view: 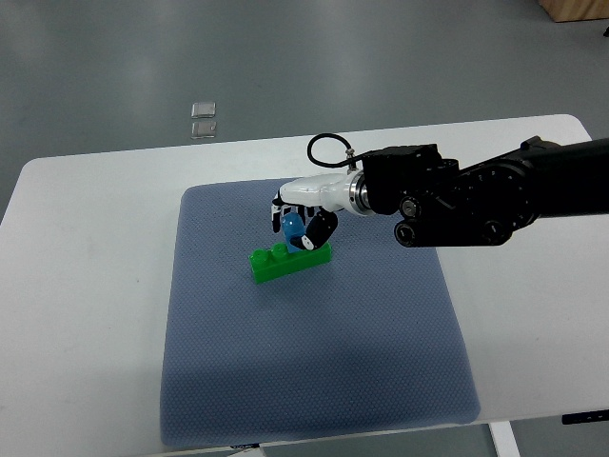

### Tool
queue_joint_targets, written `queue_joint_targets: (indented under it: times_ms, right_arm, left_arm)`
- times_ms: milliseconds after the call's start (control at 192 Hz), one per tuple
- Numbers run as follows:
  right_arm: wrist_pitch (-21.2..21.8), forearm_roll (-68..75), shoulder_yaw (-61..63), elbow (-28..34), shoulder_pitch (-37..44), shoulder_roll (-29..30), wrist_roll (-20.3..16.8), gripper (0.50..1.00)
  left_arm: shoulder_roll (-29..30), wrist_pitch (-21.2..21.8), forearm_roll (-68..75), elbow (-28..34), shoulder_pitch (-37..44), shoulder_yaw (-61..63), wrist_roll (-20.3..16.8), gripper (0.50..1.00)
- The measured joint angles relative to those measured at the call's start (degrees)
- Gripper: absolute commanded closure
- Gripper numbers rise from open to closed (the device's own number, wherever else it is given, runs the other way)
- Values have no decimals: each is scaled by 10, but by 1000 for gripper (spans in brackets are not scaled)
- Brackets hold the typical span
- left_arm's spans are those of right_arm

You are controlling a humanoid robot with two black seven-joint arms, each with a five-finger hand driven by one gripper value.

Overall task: Stack blue block on green block with right hand
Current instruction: 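Press the blue block onto the green block's studs with the right hand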

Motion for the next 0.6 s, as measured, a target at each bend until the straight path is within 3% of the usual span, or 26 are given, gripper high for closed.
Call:
queue_joint_targets:
  times_ms: [599]
  right_arm:
    - [-20, -1, 2, 0, -22, -2, 3, 895]
  left_arm:
    - [0, 0, 0, 1, 0, 0, 0, 500]
